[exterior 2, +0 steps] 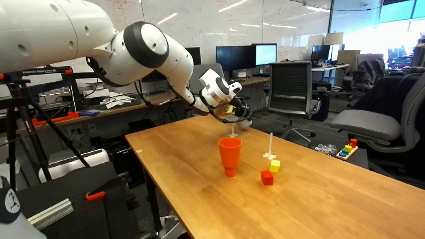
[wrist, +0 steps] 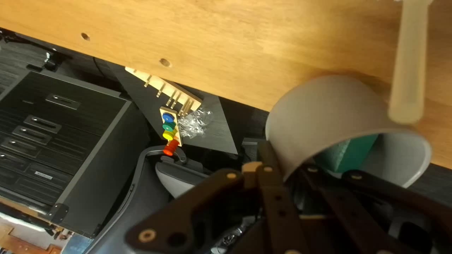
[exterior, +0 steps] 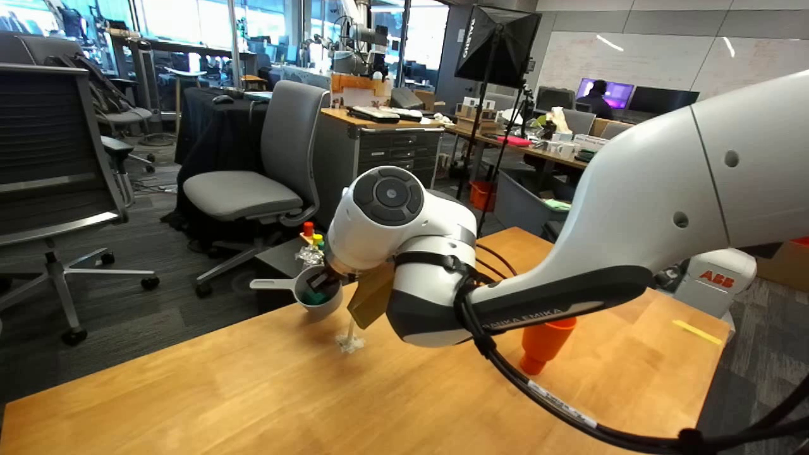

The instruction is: Place the three blocks in the gray measuring cup

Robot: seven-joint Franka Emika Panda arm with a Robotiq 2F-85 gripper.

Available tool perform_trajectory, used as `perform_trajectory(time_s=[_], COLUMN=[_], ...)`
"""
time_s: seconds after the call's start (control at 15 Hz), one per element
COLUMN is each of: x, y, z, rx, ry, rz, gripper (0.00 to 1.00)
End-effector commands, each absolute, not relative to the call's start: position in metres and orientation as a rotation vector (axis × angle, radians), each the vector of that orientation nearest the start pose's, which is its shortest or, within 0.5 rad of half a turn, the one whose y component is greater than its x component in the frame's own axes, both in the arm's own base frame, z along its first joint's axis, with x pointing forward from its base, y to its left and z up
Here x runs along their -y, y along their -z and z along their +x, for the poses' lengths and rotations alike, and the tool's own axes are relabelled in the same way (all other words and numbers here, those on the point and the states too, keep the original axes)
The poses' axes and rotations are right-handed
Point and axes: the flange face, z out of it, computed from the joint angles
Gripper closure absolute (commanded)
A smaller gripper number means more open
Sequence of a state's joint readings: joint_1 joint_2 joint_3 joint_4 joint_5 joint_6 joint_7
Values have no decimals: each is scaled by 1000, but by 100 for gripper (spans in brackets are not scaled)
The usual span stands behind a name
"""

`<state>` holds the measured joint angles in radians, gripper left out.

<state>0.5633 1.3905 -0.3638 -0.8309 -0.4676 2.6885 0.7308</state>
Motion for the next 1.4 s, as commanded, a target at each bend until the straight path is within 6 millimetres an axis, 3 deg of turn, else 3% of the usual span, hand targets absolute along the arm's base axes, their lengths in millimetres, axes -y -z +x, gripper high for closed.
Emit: perform_trajectory(time_s=[0.0, 0.47, 0.93, 1.13, 1.33], x=[-327, -342, -355, -348, -322], y=[-124, -150, -176, -182, -180], z=[725, 681, 613, 580, 550], rx=[366, 402, 504, 518, 466], ry=[1235, 1325, 1313, 1267, 1176], rz=[-3180, -3161, -3160, -3191, -3261], gripper=[97, 97, 97, 97, 97])
